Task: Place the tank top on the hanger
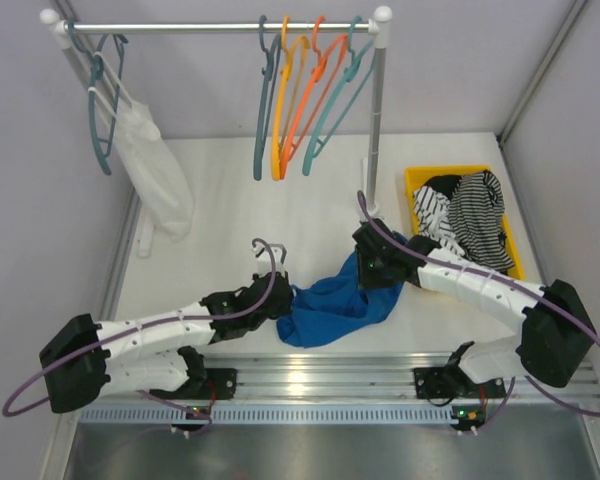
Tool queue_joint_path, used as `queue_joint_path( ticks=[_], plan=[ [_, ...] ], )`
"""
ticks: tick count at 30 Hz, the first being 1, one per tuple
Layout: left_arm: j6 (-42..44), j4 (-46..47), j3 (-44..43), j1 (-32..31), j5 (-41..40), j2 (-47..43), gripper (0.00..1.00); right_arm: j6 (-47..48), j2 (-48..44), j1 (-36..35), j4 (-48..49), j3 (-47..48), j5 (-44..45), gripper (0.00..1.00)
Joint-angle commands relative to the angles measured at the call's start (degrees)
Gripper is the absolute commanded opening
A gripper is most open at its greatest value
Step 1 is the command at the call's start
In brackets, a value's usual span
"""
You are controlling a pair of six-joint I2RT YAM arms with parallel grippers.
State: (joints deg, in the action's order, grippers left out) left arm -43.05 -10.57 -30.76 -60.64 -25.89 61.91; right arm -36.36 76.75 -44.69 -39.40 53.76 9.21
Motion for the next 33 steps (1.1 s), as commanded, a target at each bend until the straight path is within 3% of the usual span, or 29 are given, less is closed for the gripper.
queue_joint_path(
  ticks=[1,3,4,9,12,22,28,33],
  plan=[
    [-1.4,6.9,0.9,2.3,1.8,0.8,0.0,-2.0,-0.5,-1.7,4.5,1.7,0.4,0.36],
    [-0.7,6.9,0.9,2.5,3.0,0.2,0.05,-2.4,-1.5,-2.0,4.9,1.1,0.2,0.41],
    [-0.4,6.3,0.5,2.5,3.2,-0.6,0.14,-2.8,-2.9,-1.9,5.4,0.5,0.1,0.47],
    [0.8,2.1,-1.1,2.5,3.3,-4.4,0.4,-4.2,-7.3,-1.9,5.6,-0.8,-0.2,0.54],
    [0.8,-1.6,-2.5,2.5,3.0,-7.4,0.46,-4.2,-9.3,-2.0,5.1,-1.0,0.1,0.57],
    [0.6,-19.7,-10.4,2.5,-3.0,-19.4,0.46,-3.4,-13.7,-1.8,3.5,0.0,2.7,0.57],
    [6.7,-25.5,-22.2,2.5,-5.3,-24.4,0.46,-2.8,-17.1,-1.5,2.4,-0.8,3.3,0.57],
    [15.7,-24.6,-38.4,2.5,-9.6,-19.5,0.47,-1.5,-19.0,-1.3,1.3,-0.9,4.3,0.57]
  ],
)
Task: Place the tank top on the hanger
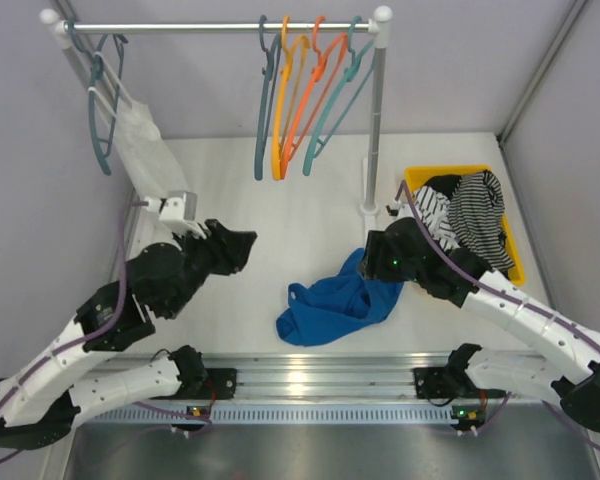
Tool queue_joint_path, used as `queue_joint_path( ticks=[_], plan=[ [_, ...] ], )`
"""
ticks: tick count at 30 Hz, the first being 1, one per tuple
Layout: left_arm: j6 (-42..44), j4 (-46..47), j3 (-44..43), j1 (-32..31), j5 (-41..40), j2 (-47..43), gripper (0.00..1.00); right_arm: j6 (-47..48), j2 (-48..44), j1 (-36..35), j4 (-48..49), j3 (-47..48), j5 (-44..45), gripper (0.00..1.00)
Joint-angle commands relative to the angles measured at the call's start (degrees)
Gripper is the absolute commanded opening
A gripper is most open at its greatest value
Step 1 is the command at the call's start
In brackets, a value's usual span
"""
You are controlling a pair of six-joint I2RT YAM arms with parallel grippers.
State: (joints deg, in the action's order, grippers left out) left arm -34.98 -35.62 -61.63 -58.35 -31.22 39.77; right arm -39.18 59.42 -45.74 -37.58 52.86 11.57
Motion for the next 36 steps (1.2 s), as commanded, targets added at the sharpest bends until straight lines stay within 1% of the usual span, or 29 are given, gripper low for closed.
queue_joint_path(
  ticks=[1,2,3,4,5,6,7,9,10,11,12,13,15,16,19,23,29,33,36],
  plan=[
    [11.4,1.1,-12.9,0.2,-5.3,5.7,0.48,1.5,-1.8,-0.2,-0.8,0.0,2.2,0.57],
    [13.4,2.9,-15.6,0.2,-6.6,7.4,0.49,1.7,-1.9,-0.1,-1.0,0.0,2.4,0.57],
    [15.7,4.2,-18.2,0.2,-9.4,9.3,0.52,2.1,-2.0,-0.1,-1.0,0.0,2.2,0.57],
    [20.3,5.5,-23.6,0.2,-10.4,12.9,0.52,2.3,-2.2,-0.1,-1.0,0.0,2.2,0.57],
    [22.9,6.9,-26.2,0.2,-11.4,15.1,0.54,2.4,-2.2,-0.1,-1.0,0.0,2.2,0.57],
    [25.8,10.1,-28.9,0.2,-14.2,17.3,0.56,2.5,-2.3,-0.1,-1.0,0.1,2.1,0.57],
    [30.9,12.3,-34.3,0.4,-16.3,22.1,0.57,2.7,-2.4,-0.1,-0.9,0.1,2.0,0.57],
    [34.4,12.3,-40.2,2.4,-16.1,27.0,0.59,2.8,-2.5,0.0,-1.0,0.1,1.6,0.57],
    [34.0,11.1,-46.9,7.3,-11.0,31.9,0.6,2.8,-2.7,-0.1,-1.1,0.1,1.3,0.57],
    [32.5,9.3,-50.6,10.8,-7.1,34.4,0.6,2.9,-3.1,0.0,-1.1,0.0,1.1,0.57],
    [30.7,3.8,-54.6,14.5,-2.6,37.1,0.6,2.9,-3.3,0.0,-1.2,-0.1,1.0,0.57],
    [27.7,1.4,-63.3,20.4,3.4,42.9,0.6,2.9,-3.6,0.0,-1.3,-0.2,0.9,0.57],
    [27.2,-1.9,-70.4,23.4,8.4,48.0,0.6,2.8,-4.4,0.0,-1.4,-0.6,0.7,0.57],
    [27.4,-2.2,-74.0,24.8,12.5,51.1,0.6,2.8,-4.7,-0.1,-1.5,-0.7,0.6,0.57],
    [26.4,-2.2,-76.4,27.4,16.4,53.7,0.61,2.5,-5.8,0.0,-2.2,-0.8,0.4,0.57],
    [26.0,-2.4,-75.4,28.7,20.8,54.7,0.61,2.5,-7.1,0.0,-2.6,-1.0,0.3,0.57],
    [26.5,-3.7,-74.0,28.8,20.4,55.2,0.6,2.3,-7.9,-0.1,-2.9,-1.9,0.2,0.57],
    [27.3,-4.3,-72.4,28.8,21.6,55.4,0.6,1.8,-8.5,0.0,-2.4,-2.9,-0.1,0.57],
    [27.7,-5.2,-71.5,28.8,20.6,55.6,0.58,1.7,-8.7,0.0,-2.5,-3.1,-0.1,0.57]
  ],
)
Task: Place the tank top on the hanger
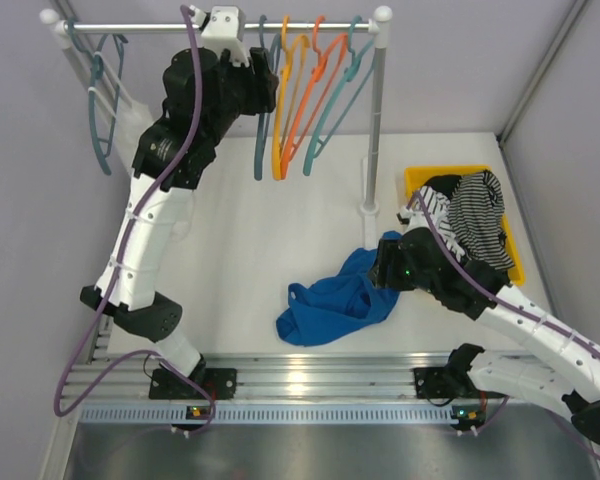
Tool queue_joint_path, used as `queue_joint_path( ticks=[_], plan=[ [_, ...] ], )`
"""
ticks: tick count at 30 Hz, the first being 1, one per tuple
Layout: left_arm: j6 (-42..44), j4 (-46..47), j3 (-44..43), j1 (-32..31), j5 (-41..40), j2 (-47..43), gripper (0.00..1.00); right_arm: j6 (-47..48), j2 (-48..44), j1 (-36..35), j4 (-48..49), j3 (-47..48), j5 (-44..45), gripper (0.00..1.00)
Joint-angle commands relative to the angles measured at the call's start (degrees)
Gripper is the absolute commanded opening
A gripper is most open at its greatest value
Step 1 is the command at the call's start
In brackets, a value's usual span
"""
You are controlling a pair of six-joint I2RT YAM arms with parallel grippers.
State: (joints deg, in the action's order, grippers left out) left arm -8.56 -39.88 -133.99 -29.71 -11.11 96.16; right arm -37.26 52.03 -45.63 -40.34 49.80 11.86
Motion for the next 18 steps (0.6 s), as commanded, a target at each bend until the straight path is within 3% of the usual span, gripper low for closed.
queue_joint_path(
  ticks=[1,18],
  plan=[
    [1.3,-0.6,1.5,0.2,-0.1,-1.0,0.58,-0.2,-1.3,-0.1,0.3,-0.1,-0.5,0.57],
    [2.9,0.6,9.5,0.2,-2.6,-3.1,0.51,-0.5,-1.6,-0.2,0.7,-1.3,-0.5,0.57]
  ],
)
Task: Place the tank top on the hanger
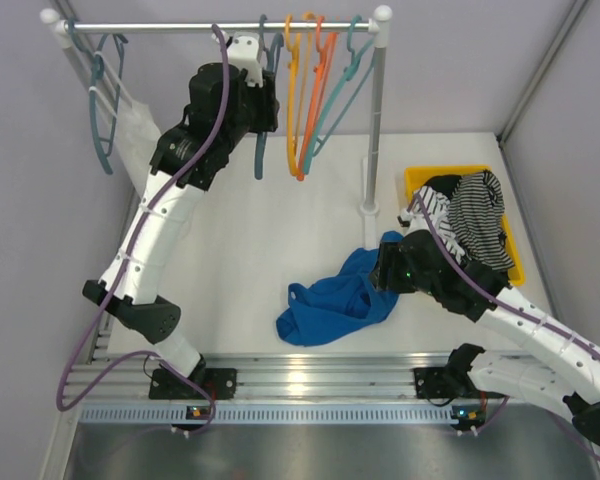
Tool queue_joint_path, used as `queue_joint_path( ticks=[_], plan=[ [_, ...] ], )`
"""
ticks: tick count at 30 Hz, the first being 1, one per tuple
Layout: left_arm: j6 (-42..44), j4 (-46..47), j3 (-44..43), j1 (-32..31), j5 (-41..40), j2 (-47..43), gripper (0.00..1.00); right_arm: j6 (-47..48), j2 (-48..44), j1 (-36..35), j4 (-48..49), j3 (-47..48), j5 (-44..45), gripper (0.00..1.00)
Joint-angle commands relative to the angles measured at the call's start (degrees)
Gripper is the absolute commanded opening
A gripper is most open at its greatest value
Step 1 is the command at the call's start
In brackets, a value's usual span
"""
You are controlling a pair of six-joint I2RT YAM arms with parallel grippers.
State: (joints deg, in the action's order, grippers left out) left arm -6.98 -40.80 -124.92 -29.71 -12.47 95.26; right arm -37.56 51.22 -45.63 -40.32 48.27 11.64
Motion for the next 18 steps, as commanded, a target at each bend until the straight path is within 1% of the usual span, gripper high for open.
queue_joint_path(
  ticks=[1,3,6,7,10,11,13,14,16,18],
  plan=[
    [1.5,1.5,0.5,0.2,-1.5,-2.2,0.5,-0.3,-0.6,-0.1,0.7,0.2,-0.4,0.57],
    [1.7,1.6,0.9,0.2,-1.8,-2.5,0.49,-0.2,-0.4,-0.1,0.9,0.2,-0.4,0.57],
    [2.1,1.9,1.4,0.1,-2.2,-3.1,0.43,-0.2,-0.2,-0.1,1.0,0.1,-0.6,0.56],
    [2.3,1.9,1.4,0.2,-2.6,-3.1,0.35,-0.2,-0.2,-0.1,1.2,0.0,-0.6,0.56],
    [3.1,2.3,1.3,0.1,-3.4,-3.4,0.26,-0.2,0.0,-0.1,1.5,0.2,-0.8,0.55],
    [3.4,2.6,1.3,0.1,-3.8,-3.6,0.21,-0.2,0.2,-0.1,1.4,0.2,-0.8,0.54],
    [4.4,3.7,1.3,0.1,-4.5,-3.8,0.15,-0.1,0.2,-0.1,1.5,0.1,-0.9,0.53],
    [5.1,4.1,1.2,0.1,-5.4,-3.9,0.06,-0.1,0.3,-0.1,1.5,0.1,-1.1,0.53],
    [5.7,4.7,0.7,0.1,-6.2,-3.8,0.0,-0.1,0.3,-0.2,1.5,0.1,-1.0,0.52],
    [5.9,6.1,0.8,0.1,-7.1,-4.0,0.0,-0.1,0.2,-0.1,1.5,0.1,-1.0,0.52]
  ],
)
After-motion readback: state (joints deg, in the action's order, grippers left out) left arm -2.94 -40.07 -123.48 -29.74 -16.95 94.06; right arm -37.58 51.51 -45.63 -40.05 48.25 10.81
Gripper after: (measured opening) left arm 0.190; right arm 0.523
